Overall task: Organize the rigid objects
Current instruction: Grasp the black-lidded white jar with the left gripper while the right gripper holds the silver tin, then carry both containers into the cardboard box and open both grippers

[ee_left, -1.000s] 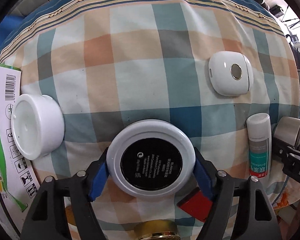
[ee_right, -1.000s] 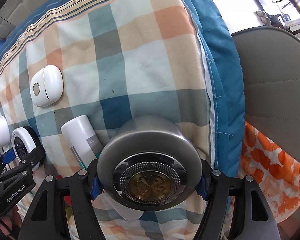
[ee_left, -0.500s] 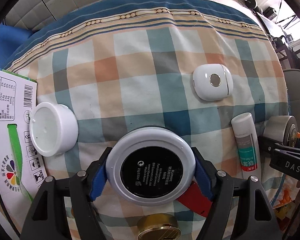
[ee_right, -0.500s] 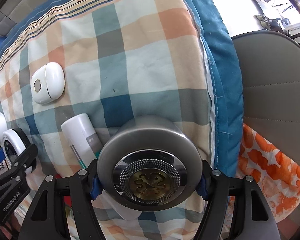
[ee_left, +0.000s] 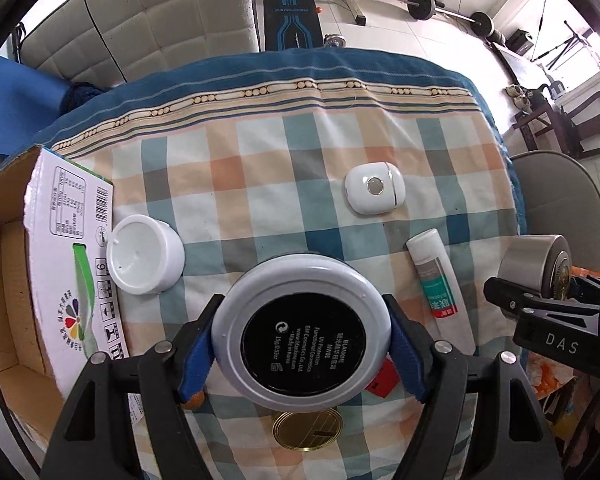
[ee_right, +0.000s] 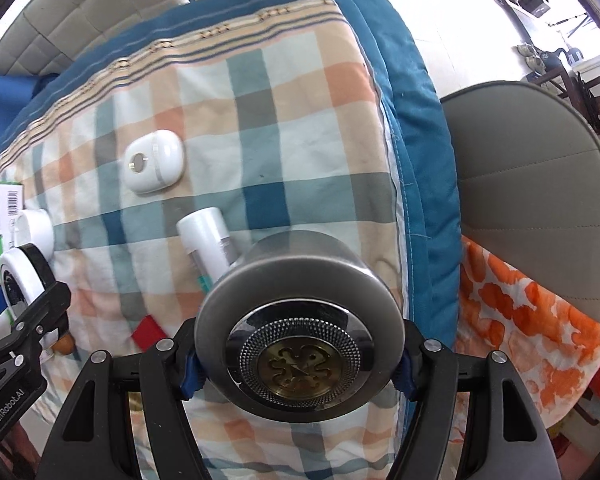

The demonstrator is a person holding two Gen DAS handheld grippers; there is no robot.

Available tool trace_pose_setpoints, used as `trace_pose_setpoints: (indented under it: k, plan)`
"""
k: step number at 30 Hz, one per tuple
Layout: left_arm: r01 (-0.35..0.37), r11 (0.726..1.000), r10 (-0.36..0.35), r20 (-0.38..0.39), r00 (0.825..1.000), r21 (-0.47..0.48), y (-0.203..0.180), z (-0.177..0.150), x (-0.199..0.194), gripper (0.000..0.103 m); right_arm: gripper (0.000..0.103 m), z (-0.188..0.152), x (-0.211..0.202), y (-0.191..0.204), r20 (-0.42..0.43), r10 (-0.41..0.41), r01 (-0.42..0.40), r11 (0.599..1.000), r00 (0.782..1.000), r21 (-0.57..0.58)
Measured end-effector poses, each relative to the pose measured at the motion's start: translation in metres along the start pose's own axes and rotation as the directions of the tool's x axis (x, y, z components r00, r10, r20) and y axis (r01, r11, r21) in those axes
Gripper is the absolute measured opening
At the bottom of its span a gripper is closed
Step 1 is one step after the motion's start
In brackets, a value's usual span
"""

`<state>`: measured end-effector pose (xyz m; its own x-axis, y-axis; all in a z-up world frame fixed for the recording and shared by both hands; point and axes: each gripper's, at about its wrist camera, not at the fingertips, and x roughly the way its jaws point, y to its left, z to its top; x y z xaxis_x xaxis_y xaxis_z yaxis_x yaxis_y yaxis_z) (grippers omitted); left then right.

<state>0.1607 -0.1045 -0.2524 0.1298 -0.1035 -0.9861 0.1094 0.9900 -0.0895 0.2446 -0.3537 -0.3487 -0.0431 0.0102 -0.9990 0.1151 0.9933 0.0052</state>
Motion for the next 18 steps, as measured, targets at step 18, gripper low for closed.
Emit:
trace_pose_setpoints:
  k: [18]
  plan:
    - [0.023, 0.993, -0.006, 0.148, 0.989, -0.115, 0.115, 0.075, -0.094, 0.074, 0.073, -0.050, -0.158, 0.152, 0.123, 0.174, -0.153, 0.975, 0.977, -0.163]
